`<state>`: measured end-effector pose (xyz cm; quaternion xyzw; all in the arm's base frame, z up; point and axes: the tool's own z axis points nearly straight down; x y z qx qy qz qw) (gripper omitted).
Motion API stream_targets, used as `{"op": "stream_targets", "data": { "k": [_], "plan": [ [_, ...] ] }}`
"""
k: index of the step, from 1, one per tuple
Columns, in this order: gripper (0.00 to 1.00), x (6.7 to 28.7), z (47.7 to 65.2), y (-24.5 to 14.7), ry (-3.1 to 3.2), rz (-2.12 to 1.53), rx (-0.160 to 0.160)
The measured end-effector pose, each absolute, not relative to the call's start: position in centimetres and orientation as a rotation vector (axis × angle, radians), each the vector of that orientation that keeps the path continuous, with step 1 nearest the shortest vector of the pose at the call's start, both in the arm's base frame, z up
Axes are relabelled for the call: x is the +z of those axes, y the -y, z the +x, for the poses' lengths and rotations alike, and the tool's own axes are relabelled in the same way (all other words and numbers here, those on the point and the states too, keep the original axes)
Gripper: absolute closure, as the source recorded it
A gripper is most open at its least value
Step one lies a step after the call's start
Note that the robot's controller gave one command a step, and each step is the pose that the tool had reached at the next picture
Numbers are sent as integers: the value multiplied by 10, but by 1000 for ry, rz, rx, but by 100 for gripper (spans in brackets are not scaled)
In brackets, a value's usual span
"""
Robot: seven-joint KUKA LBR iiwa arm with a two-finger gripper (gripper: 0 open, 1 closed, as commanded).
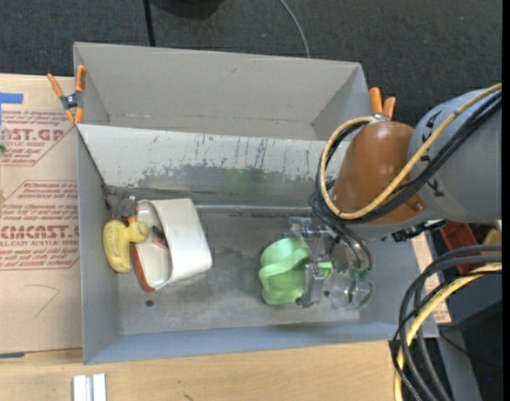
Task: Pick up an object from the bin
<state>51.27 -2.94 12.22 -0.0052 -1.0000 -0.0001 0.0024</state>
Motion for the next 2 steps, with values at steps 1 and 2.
{"op": "stream_targets", "data": {
  "k": [1, 2],
  "plan": [
    [0, 98, 528, 14, 3145, 112, 1],
    [100, 96, 488, -3, 3143, -258, 0]
  ]
}}
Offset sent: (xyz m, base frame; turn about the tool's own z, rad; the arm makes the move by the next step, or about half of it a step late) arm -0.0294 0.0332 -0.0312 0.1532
